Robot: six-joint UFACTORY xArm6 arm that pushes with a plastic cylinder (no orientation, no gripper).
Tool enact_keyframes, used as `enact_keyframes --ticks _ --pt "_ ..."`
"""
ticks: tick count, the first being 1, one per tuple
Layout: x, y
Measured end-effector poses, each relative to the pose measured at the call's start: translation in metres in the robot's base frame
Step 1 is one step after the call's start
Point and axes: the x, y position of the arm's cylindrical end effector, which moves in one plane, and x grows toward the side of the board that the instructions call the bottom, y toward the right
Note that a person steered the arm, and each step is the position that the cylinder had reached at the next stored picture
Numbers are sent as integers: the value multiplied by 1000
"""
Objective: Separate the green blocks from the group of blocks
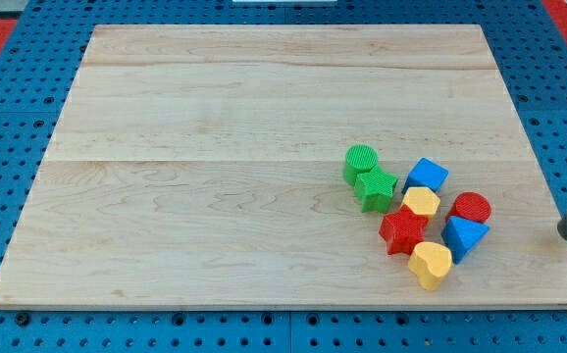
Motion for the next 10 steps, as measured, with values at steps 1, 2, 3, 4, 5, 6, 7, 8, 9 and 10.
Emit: enact_keyframes --ticks 1,2,3,4,5,6,7,8,9,10 --pt "2 -18" --pt "3 -29" --pt "8 -32" --pt "8 -63" --pt "3 -100" --pt "-10 -125" --pt "-22 -155" --pt "-23 -156" --pt "-23 -160" --pt "-50 -185"
